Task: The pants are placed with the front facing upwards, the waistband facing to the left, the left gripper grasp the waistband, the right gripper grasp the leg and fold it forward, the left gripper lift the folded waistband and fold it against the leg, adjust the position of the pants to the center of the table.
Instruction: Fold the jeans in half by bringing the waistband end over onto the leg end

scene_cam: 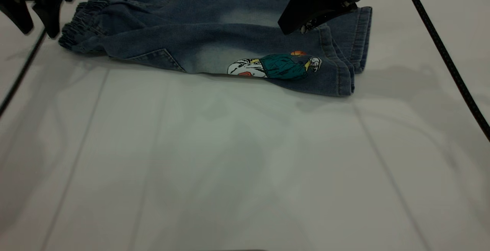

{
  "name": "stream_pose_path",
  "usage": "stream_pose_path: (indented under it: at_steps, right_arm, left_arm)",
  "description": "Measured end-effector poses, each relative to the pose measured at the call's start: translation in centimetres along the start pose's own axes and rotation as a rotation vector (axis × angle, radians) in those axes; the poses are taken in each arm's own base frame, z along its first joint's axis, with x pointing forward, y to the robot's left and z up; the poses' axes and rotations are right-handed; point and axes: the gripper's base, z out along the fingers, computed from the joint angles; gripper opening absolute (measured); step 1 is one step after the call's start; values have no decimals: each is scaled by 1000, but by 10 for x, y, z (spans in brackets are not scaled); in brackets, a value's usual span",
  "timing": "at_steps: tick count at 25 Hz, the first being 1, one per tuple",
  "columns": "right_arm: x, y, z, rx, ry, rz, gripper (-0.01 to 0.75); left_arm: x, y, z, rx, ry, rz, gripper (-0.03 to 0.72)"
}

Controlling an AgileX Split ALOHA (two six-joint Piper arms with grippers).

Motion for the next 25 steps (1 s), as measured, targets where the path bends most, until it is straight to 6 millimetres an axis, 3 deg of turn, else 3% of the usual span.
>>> stream_pose_path:
  at_steps: [5,11,19,22,25]
  right_arm:
    - [0,1,0,-6,4,0,267]
    - [0,1,0,-7,4,1,267]
    - [0,1,0,-8,5,3,267]
    - [0,1,0,-8,5,3,267]
    - [1,1,0,-10,6,3,267]
  left_arm:
    - [-5,-4,18,3,-67,16,370]
    - [-11,-4,18,1,-140,19,371]
    - [-10,-8,35,6,-135,24,368]
    - [-10,-9,37,14,-138,19,326]
    - [-10,-11,42,22,-133,11,220]
